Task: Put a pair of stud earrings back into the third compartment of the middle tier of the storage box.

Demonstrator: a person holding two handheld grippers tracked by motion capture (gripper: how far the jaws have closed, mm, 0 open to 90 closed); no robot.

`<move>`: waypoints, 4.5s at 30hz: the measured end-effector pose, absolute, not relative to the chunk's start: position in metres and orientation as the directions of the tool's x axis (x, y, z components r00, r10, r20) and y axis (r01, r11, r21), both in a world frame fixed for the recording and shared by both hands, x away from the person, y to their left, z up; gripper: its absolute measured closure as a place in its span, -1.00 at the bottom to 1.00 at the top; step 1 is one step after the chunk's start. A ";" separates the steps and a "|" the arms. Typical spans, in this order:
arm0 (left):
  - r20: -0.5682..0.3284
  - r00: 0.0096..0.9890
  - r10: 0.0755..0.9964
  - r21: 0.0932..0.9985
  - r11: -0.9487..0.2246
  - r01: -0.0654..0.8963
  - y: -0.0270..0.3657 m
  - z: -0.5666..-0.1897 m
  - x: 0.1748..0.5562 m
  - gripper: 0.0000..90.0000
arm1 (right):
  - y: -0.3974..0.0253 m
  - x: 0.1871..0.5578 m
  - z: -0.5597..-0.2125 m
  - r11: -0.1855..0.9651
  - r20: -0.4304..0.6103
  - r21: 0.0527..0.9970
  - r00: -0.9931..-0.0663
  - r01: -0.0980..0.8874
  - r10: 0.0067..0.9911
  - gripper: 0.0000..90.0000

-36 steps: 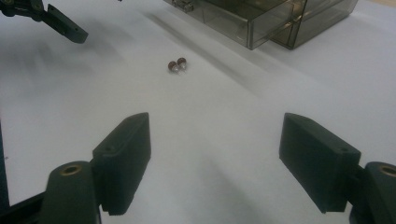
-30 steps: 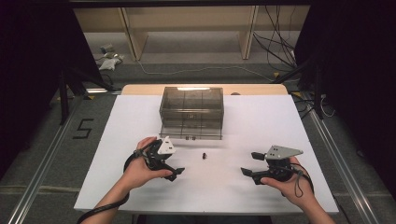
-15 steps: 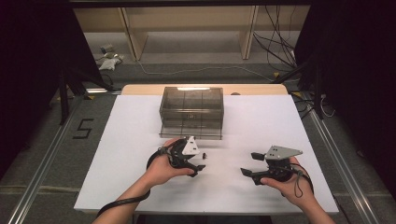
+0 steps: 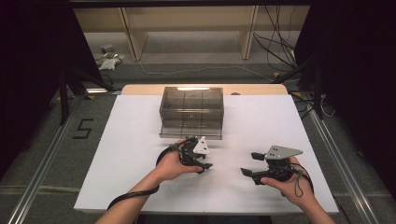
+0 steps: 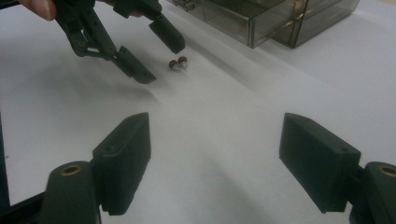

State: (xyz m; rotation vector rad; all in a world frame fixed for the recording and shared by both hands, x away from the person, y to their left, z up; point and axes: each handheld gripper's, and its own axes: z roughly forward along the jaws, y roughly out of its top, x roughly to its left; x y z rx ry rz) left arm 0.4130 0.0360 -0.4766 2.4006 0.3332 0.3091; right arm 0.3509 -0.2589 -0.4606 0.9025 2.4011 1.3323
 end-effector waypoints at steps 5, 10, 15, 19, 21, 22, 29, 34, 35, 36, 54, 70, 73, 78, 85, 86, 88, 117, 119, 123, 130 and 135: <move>0.117 0.941 0.317 0.653 -0.738 0.167 0.034 -0.480 0.415 0.00 | -0.259 0.351 -0.461 0.391 0.078 0.831 -0.778 0.397 0.624 -0.43; 0.106 0.942 0.318 0.642 -0.745 0.180 0.034 -0.481 0.415 0.02 | -0.259 0.351 -0.460 0.391 0.076 0.831 -0.778 0.394 0.623 -0.43; 0.080 0.943 0.323 0.637 -0.744 0.200 0.034 -0.482 0.416 0.03 | -0.259 0.351 -0.460 0.392 0.077 0.831 -0.778 0.395 0.623 -0.43; 0.058 0.942 0.330 0.635 -0.741 0.221 0.034 -0.482 0.417 0.08 | -0.259 0.351 -0.460 0.393 0.075 0.831 -0.779 0.394 0.622 -0.43; 0.032 0.942 0.335 0.633 -0.736 0.240 0.034 -0.482 0.418 0.11 | -0.259 0.351 -0.460 0.391 0.076 0.832 -0.779 0.394 0.623 -0.43; 0.022 0.942 0.335 0.631 -0.736 0.247 0.035 -0.482 0.419 0.13 | -0.259 0.351 -0.460 0.393 0.075 0.831 -0.780 0.393 0.622 -0.43; -0.031 0.931 0.363 0.604 -0.735 0.307 0.031 -0.480 0.424 0.17 | -0.258 0.351 -0.460 0.396 0.072 0.830 -0.780 0.392 0.622 -0.43; -0.037 0.930 0.367 0.578 -0.751 0.319 0.029 -0.478 0.427 0.23 | -0.259 0.351 -0.460 0.395 0.072 0.830 -0.779 0.392 0.622 -0.43; -0.037 0.927 0.373 0.578 -0.749 0.324 0.029 -0.478 0.427 0.24 | -0.259 0.351 -0.460 0.397 0.070 0.830 -0.780 0.391 0.622 -0.43; -0.037 0.926 0.375 0.571 -0.753 0.328 0.028 -0.477 0.428 0.24 | -0.259 0.350 -0.460 0.396 0.070 0.831 -0.780 0.390 0.622 -0.43; -0.066 0.901 0.429 0.528 -0.751 0.396 0.027 -0.474 0.438 0.66 | -0.258 0.350 -0.459 0.398 0.064 0.833 -0.781 0.384 0.621 -0.43; -0.074 0.885 0.459 0.533 -0.732 0.425 0.027 -0.474 0.438 0.78 | -0.259 0.350 -0.459 0.397 0.068 0.832 -0.781 0.388 0.621 -0.43; -0.067 0.885 0.462 0.533 -0.733 0.423 0.027 -0.474 0.437 0.78 | -0.259 0.350 -0.459 0.397 0.068 0.832 -0.781 0.388 0.621 -0.43; -0.055 0.884 0.465 0.535 -0.734 0.419 0.027 -0.474 0.436 0.79 | -0.259 0.350 -0.459 0.396 0.068 0.833 -0.781 0.387 0.621 -0.43; -0.029 0.888 0.459 0.536 -0.742 0.402 0.025 -0.473 0.433 0.79 | -0.259 0.350 -0.459 0.396 0.069 0.832 -0.780 0.390 0.622 -0.44; -0.031 0.888 0.459 0.539 -0.741 0.402 0.025 -0.473 0.433 0.79 | -0.259 0.350 -0.459 0.396 0.069 0.832 -0.780 0.390 0.622 -0.44; -0.027 0.891 0.454 0.538 -0.744 0.396 0.026 -0.473 0.432 0.79 | -0.259 0.350 -0.459 0.396 0.069 0.831 -0.780 0.390 0.622 -0.44; 0.005 0.890 0.455 0.603 -0.712 0.360 0.029 -0.453 0.424 0.79 | -0.259 0.350 -0.460 0.397 0.071 0.830 -0.780 0.392 0.621 -0.44; 0.006 0.891 0.454 0.607 -0.710 0.358 0.029 -0.452 0.424 0.79 | -0.259 0.350 -0.460 0.398 0.071 0.829 -0.780 0.392 0.621 -0.44; 0.006 0.887 0.461 0.620 -0.698 0.359 0.029 -0.450 0.423 0.79 | -0.259 0.350 -0.460 0.397 0.071 0.830 -0.780 0.392 0.622 -0.44; 0.012 0.886 0.463 0.623 -0.697 0.355 0.028 -0.448 0.423 0.79 | -0.259 0.350 -0.460 0.397 0.071 0.829 -0.780 0.393 0.622 -0.44; 0.016 0.883 0.469 0.630 -0.690 0.355 0.028 -0.447 0.423 0.79 | -0.259 0.350 -0.460 0.398 0.071 0.830 -0.780 0.392 0.621 -0.44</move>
